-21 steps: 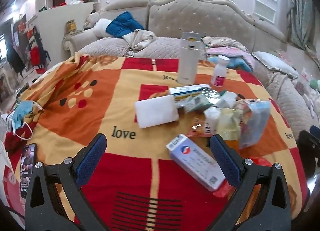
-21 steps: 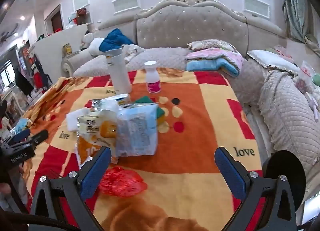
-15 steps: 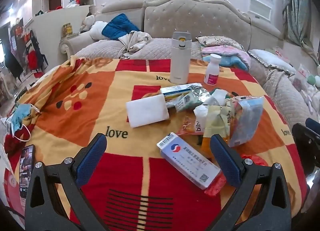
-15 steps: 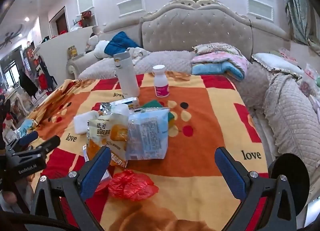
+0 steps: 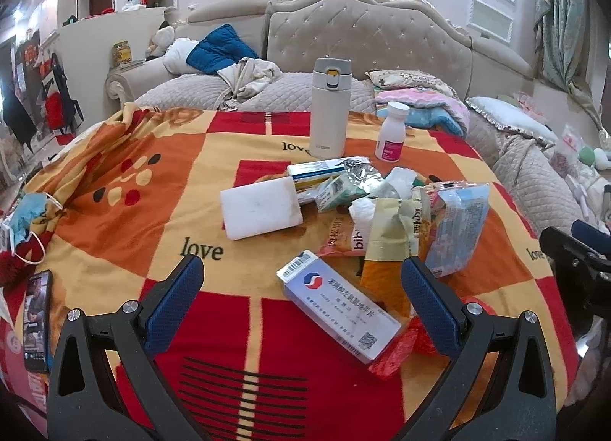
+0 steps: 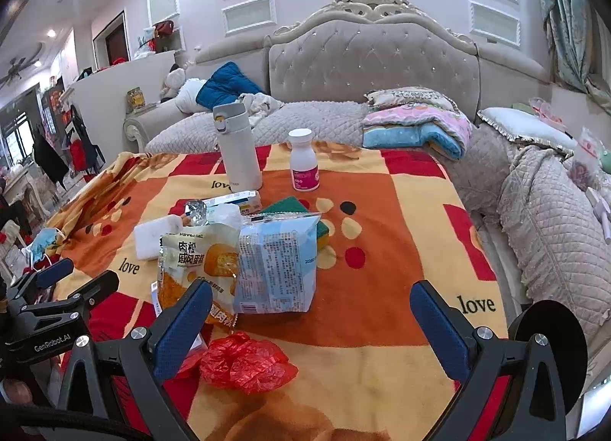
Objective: Collect trash
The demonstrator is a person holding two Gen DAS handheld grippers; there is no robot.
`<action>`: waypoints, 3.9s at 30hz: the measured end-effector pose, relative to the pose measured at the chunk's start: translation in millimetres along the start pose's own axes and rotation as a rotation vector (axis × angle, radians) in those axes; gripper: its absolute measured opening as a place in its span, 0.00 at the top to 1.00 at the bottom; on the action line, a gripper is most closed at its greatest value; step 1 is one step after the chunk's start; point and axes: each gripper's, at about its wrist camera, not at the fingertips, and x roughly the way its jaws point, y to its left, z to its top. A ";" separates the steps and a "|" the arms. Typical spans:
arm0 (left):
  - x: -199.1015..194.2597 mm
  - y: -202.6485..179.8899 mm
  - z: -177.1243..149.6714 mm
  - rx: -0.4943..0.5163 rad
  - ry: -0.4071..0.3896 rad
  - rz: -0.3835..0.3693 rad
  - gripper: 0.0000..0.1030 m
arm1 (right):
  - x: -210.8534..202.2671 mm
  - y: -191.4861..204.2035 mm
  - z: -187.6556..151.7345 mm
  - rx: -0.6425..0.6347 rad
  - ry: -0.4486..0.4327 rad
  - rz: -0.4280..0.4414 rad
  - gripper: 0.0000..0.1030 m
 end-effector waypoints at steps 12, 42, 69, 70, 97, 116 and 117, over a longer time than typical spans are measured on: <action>3.7 -2.3 0.3 0.010 0.014 0.020 0.00 | 5.5 3.5 -0.9 -0.004 0.001 0.000 0.00; 1.1 -1.0 -1.9 -0.006 0.003 0.014 0.00 | 9.4 3.5 -1.0 0.022 0.003 0.015 0.00; 5.6 -8.2 -3.8 0.003 0.019 -0.014 0.00 | 10.1 -13.4 -5.6 0.071 0.034 0.020 0.00; 5.4 -8.9 -3.8 0.004 0.017 -0.014 0.00 | 10.1 -13.9 -5.3 0.072 0.034 0.019 0.00; -4.5 -21.0 -2.6 0.024 -0.007 -0.029 0.00 | 2.8 -26.6 -13.1 0.075 0.059 0.030 0.00; 3.6 -10.7 -7.0 0.001 0.043 -0.013 0.00 | 5.5 -32.5 -22.5 0.066 0.096 0.038 0.00; 6.2 -8.2 -7.5 0.002 0.062 -0.006 0.00 | 6.9 -32.7 -23.1 0.066 0.102 0.040 0.00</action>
